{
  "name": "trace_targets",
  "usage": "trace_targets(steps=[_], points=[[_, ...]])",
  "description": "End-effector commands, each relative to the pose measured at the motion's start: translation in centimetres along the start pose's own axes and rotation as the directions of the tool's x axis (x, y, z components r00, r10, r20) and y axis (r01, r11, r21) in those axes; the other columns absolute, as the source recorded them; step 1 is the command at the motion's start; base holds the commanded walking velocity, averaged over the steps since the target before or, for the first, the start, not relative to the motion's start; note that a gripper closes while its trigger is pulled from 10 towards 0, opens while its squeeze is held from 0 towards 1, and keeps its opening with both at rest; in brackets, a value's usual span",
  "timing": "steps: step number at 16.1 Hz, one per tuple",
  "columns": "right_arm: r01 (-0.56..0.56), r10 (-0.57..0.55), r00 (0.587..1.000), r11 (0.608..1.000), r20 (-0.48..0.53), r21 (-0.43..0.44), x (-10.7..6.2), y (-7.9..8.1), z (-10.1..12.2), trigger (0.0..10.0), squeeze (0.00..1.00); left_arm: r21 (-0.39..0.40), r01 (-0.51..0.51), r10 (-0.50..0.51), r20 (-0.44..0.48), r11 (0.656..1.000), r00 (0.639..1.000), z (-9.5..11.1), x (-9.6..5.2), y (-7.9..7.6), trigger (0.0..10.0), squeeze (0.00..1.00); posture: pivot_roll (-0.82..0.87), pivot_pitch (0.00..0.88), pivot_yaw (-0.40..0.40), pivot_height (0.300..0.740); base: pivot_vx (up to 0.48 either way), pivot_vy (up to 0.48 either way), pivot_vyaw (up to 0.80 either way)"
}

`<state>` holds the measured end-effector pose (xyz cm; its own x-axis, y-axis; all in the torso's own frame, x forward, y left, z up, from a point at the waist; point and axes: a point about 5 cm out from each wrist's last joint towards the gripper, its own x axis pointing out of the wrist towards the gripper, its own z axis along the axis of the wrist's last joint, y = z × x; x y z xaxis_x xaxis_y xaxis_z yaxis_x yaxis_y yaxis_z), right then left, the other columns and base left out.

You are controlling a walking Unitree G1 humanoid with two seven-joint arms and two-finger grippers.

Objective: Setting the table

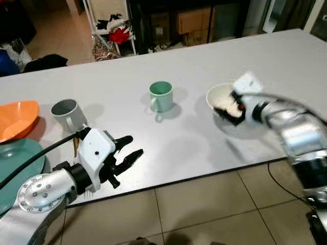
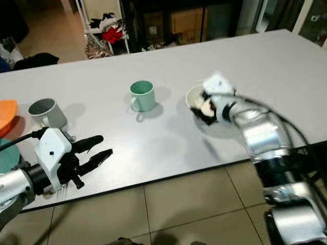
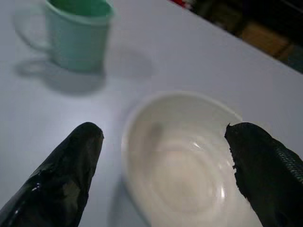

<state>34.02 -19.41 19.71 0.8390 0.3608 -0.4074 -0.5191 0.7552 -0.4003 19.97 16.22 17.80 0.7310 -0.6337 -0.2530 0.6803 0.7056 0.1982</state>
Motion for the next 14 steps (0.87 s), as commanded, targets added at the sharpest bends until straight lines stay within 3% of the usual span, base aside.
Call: trace_targets(steps=[1,2,4,5,6,7,9,12,14], points=[[-0.043,0.043,0.999,0.999,-0.001,0.031,-0.4,0.5,-0.1,10.0,0.0,-0.002,0.004,-0.004,0.001,1.0,1.0,0.1,-0.1,-0.2,10.0,0.0,-0.1,0.0,0.114,0.74,0.0,0.0,0.0],[-0.095,0.092,0.995,0.994,0.049,0.056,-1.6,1.4,0.4,10.0,0.0,-0.011,0.013,-0.013,0.0,1.0,1.0,0.0,0.0,-0.5,10.0,0.0,-0.1,0.0,0.116,0.74,0.0,0.0,0.0],[-0.113,0.089,0.976,0.987,0.197,0.114,-3.4,2.4,1.7,10.0,0.0,-0.038,-0.052,0.053,0.006,0.998,0.999,-0.1,0.1,-0.5,10.0,0.0,-0.1,0.0,0.118,0.74,0.0,0.0,0.0],[-0.088,0.029,0.953,0.979,0.303,0.183,-4.6,3.7,2.3,10.0,0.0,-0.134,-0.256,0.264,0.043,0.957,0.964,-0.3,0.5,0.6,10.0,0.0,-0.1,0.0,0.125,0.74,0.0,0.0,0.0],[-0.083,0.006,0.94,0.974,0.342,0.211,-5.0,4.5,2.3,10.0,0.0,-0.166,-0.328,0.338,0.037,0.93,0.941,-0.5,0.5,0.9,10.0,0.0,-0.1,0.0,0.125,0.74,0.0,0.0,0.0],[-0.072,-0.045,0.921,0.957,0.388,0.28,-5.8,7.5,1.2,10.0,0.0,-0.224,-0.443,0.464,0.05,0.868,0.884,-0.5,0.7,0.7,10.0,0.0,-0.09,0.0,0.139,0.74,0.0,0.0,0.67],[-0.037,-0.092,0.923,0.945,0.374,0.324,-6.3,9.8,-0.4,10.0,0.0,-0.215,-0.492,0.51,0.037,0.844,0.859,-0.9,0.9,-0.1,10.0,0.0,-0.09,0.0,0.143,0.74,0.0,0.0,0.8],[-0.01,-0.133,0.927,0.926,0.351,0.376,-6.8,10.5,-1.2,10.0,0.0,-0.151,-0.49,0.505,0.084,0.858,0.859,-0.1,1.0,-0.6,10.0,0.0,-0.08,0.0,0.124,0.74,0.0,0.0,0.8],[-0.009,-0.119,0.935,0.933,0.334,0.359,-6.5,11.3,-1.2,10.0,0.0,-0.159,-0.533,0.55,0.097,0.831,0.83,0.2,1.3,-0.2,10.0,0.0,-0.1,0.0,0.135,0.74,0.0,0.0,0.8]])
